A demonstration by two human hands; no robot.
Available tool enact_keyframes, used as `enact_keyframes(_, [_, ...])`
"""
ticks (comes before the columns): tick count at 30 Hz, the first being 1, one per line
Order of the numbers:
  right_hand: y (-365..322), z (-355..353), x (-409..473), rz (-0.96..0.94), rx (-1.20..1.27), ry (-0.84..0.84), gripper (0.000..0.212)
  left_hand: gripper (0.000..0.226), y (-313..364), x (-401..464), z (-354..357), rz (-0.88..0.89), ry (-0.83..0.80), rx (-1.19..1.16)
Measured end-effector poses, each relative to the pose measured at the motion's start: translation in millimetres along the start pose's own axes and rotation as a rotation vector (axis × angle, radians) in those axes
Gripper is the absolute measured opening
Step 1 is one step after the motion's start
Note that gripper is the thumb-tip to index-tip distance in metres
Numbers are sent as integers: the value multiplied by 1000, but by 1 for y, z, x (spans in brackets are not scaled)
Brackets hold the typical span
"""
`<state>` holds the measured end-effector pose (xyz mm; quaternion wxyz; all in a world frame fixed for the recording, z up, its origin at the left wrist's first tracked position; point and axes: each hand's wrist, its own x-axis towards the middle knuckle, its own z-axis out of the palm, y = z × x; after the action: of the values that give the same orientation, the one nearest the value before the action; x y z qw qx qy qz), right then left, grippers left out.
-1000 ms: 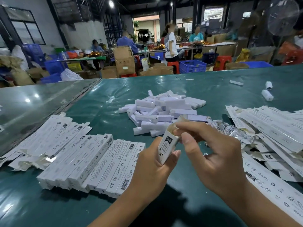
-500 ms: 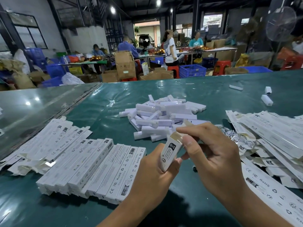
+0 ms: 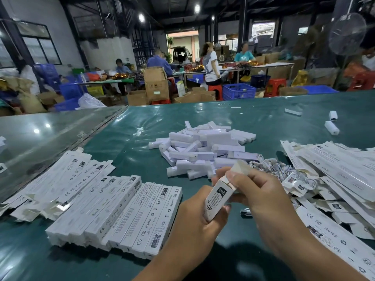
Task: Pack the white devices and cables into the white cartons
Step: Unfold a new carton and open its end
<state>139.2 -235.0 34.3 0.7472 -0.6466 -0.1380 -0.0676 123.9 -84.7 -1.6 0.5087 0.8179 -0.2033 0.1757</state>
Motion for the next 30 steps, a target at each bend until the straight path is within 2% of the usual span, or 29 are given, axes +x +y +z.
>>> enact_keyframes(5, [-4,0,-6,-157,-222,-34,28,25,0,1,1,-45,-13,-53])
enact_keyframes(8, [-2,2,-13,-293,-480,-101,51,25,1,0,-1,-52,9,-88])
enact_keyframes(10, [-2,1,-14,-356,-565,-110,55,22,-1,-1,-1,-61,13,-80])
enact_keyframes(13, [-5,0,-13,-389,-607,-62,48,30,-1,0,0,-57,-1,-34])
enact_keyframes(19, [-7,-1,-10,-442,-630,27,33,27,-1,-1,1,-65,-25,-29])
enact_keyframes(23, [-6,-3,-10,-451,-612,44,37,25,-1,0,3,-55,-34,-8])
enact_keyframes(26, [-3,-2,-10,-469,-615,50,32,22,-1,-1,3,-49,-35,-3])
enact_keyframes(30, [-1,0,-10,-488,-605,8,38,20,1,0,1,-37,-22,3])
